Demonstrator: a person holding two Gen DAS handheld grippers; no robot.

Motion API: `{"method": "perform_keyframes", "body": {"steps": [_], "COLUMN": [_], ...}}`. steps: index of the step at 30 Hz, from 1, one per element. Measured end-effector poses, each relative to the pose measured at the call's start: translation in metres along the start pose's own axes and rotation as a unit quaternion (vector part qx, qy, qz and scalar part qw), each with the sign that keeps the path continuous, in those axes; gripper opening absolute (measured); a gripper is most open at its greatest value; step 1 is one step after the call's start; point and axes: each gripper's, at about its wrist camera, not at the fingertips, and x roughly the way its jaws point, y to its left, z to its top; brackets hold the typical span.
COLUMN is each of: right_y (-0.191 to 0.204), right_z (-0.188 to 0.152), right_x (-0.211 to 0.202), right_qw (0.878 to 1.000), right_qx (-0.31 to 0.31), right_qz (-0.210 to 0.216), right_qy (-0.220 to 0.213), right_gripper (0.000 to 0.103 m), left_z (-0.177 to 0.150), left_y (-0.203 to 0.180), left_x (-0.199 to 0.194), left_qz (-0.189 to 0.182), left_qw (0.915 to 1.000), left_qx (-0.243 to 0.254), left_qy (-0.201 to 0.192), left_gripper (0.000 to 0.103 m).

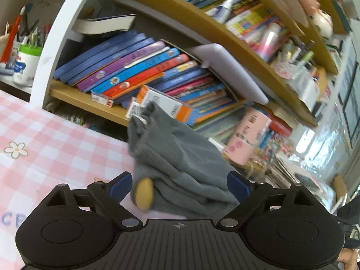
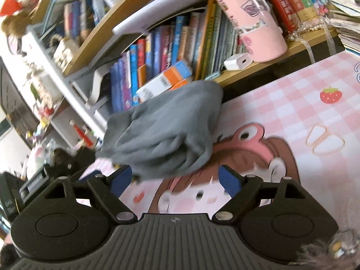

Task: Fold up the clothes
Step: 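Set the folded bundle down and open both grippers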

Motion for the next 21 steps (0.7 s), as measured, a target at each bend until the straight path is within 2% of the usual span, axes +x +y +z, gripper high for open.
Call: {"method": "perform_keyframes", "body": {"steps": [3,6,11,21], "right_y": [0.014,0.028,0.053,0.069], "right_z": [-0.015,-0.028,-0.050,-0.066], "right_x": [-0.010,-0.018,-0.029,-0.036], "right_qw": [0.999,0.996,0.980,0.957], "right_qx": [-0.025,-0.059,-0.139,-0.203], "right_qz": [-0.020,-0.061,-0.137,-0.198], "right_qy": [0.002,-0.005,-0.026,-0.055], "right_gripper": [0.084,0.084,0.086,0.089], "left_z": [-0.010,-0.019,-0.035,-0.049], "left_y": [-0.013,-0.029,-0.052,-0.070], "left_x": [-0.011,-0.023,-0.037,-0.041], "left_qz": [0.010,0.043,0.085,0.130], "left_qw": [0.9999,0.9979,0.9915,0.9799], "left_qx": [0.012,0.048,0.099,0.151], "left_qy": [0.001,-0.003,-0.005,0.001], "left_gripper": [0.093,0.093,0.094,0.096]}}
